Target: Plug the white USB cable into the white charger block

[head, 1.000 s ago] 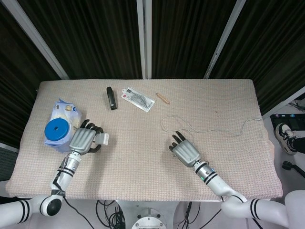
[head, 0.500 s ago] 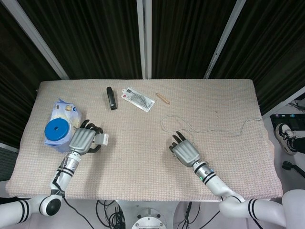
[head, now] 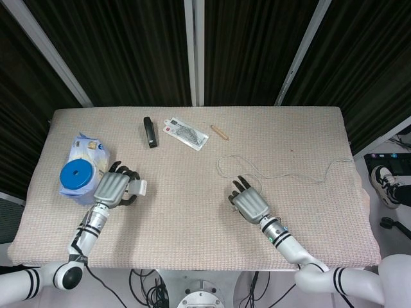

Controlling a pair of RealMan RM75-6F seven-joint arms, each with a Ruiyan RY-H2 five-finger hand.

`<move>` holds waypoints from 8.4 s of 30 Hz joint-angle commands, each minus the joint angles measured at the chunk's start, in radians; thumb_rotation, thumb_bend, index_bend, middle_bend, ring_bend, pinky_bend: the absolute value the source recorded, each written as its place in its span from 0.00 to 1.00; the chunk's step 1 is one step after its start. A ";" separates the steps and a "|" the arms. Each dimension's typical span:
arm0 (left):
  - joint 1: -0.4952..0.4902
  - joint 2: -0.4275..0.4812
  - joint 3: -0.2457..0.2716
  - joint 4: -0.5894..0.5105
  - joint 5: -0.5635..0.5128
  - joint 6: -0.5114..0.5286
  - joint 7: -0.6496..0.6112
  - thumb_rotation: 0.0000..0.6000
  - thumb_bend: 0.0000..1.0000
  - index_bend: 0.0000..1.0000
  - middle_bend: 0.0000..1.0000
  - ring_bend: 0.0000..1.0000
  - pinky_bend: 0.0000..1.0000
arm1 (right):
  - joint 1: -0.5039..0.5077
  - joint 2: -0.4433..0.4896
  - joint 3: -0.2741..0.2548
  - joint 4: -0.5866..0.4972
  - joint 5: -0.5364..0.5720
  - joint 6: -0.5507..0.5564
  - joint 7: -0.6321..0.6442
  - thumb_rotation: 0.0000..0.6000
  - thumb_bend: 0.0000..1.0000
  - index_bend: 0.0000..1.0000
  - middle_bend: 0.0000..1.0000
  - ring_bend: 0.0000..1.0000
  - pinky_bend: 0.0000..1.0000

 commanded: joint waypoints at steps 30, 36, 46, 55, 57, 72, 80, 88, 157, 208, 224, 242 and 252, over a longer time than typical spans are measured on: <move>-0.080 -0.038 -0.092 -0.017 -0.083 -0.033 0.042 1.00 0.38 0.47 0.42 0.19 0.09 | 0.034 0.080 0.100 -0.141 0.017 0.078 0.013 1.00 0.33 0.55 0.49 0.17 0.00; -0.117 -0.104 -0.137 -0.023 -0.148 0.000 0.084 1.00 0.38 0.47 0.43 0.20 0.10 | 0.088 0.094 0.215 -0.223 0.150 0.068 -0.020 1.00 0.33 0.56 0.50 0.18 0.00; -0.180 -0.185 -0.192 -0.041 -0.257 0.084 0.209 1.00 0.37 0.47 0.44 0.21 0.11 | 0.197 -0.003 0.304 -0.216 0.382 0.105 -0.141 1.00 0.33 0.57 0.50 0.19 0.00; -0.222 -0.212 -0.225 -0.085 -0.330 0.147 0.303 1.00 0.37 0.47 0.45 0.22 0.11 | 0.283 -0.104 0.340 -0.124 0.466 0.152 -0.177 1.00 0.33 0.57 0.50 0.20 0.00; -0.228 -0.214 -0.233 -0.090 -0.342 0.157 0.309 1.00 0.37 0.47 0.45 0.22 0.12 | 0.299 -0.120 0.346 -0.104 0.484 0.157 -0.183 1.00 0.33 0.57 0.50 0.20 0.00; -0.279 -0.275 -0.248 -0.061 -0.374 0.251 0.403 1.00 0.37 0.47 0.46 0.24 0.11 | 0.369 -0.185 0.381 -0.024 0.562 0.182 -0.165 1.00 0.33 0.57 0.50 0.20 0.00; -0.304 -0.303 -0.243 -0.037 -0.384 0.289 0.473 1.00 0.37 0.47 0.46 0.24 0.11 | 0.397 -0.203 0.395 0.006 0.595 0.185 -0.165 1.00 0.33 0.57 0.50 0.20 0.00; -0.324 -0.334 -0.247 -0.012 -0.385 0.332 0.529 1.00 0.37 0.47 0.46 0.24 0.11 | 0.421 -0.231 0.407 0.045 0.617 0.188 -0.150 1.00 0.33 0.57 0.50 0.20 0.00; -0.387 -0.443 -0.312 0.074 -0.410 0.353 0.625 1.00 0.37 0.47 0.46 0.25 0.12 | 0.464 -0.348 0.452 0.195 0.617 0.187 -0.014 1.00 0.33 0.58 0.50 0.22 0.00; -0.277 -0.353 -0.199 0.176 -0.477 0.112 0.423 1.00 0.37 0.40 0.38 0.17 0.12 | 0.188 0.099 0.266 -0.245 0.517 0.290 -0.096 1.00 0.04 0.00 0.15 0.01 0.00; -0.191 -0.218 -0.172 0.083 -0.401 0.069 0.266 1.00 0.32 0.14 0.20 0.04 0.10 | -0.010 0.354 0.171 -0.366 0.361 0.332 0.098 1.00 0.05 0.00 0.15 0.01 0.00; 0.275 0.220 0.064 0.070 0.089 0.364 -0.301 1.00 0.25 0.21 0.21 0.05 0.06 | -0.359 0.605 -0.022 -0.280 -0.063 0.510 0.618 1.00 0.18 0.00 0.16 0.01 0.00; 0.451 0.256 0.136 0.001 0.209 0.538 -0.343 1.00 0.25 0.21 0.21 0.05 0.05 | -0.473 0.585 -0.063 -0.250 -0.138 0.607 0.680 1.00 0.21 0.00 0.16 0.01 0.00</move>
